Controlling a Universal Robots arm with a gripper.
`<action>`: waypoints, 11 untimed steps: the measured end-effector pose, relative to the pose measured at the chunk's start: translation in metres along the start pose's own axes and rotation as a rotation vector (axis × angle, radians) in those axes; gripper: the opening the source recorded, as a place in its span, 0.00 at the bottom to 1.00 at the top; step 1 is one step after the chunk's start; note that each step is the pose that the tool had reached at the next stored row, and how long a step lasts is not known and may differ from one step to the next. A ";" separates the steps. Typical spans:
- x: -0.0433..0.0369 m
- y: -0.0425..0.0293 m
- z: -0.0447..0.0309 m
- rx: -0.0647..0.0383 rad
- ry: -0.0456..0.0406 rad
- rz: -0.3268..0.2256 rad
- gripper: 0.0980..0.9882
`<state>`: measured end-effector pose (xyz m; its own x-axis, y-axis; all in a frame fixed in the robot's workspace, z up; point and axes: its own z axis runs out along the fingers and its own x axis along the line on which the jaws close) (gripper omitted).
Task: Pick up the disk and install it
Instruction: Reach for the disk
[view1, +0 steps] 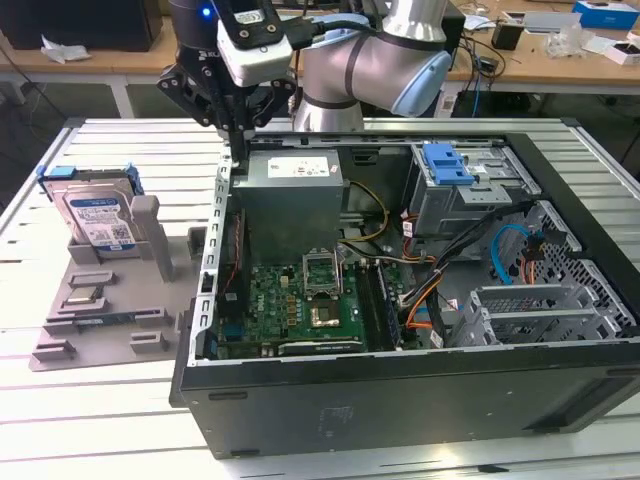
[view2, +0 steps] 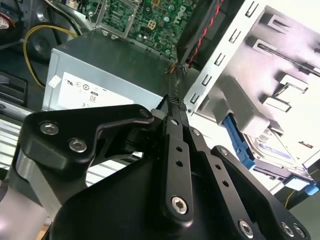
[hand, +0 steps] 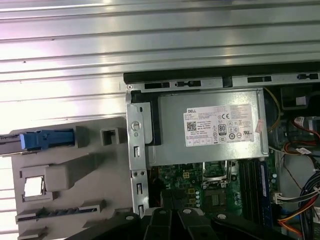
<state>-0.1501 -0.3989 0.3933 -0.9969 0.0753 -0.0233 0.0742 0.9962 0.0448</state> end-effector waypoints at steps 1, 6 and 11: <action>0.0024 -0.0002 -0.0001 0.000 0.0000 0.000 0.01; 0.0133 -0.0010 -0.0004 0.000 0.0000 0.000 0.01; 0.0232 -0.0017 -0.0006 0.000 0.0001 0.000 0.01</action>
<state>-0.1734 -0.3989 0.3933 -0.9969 0.0752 -0.0233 0.0741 0.9962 0.0449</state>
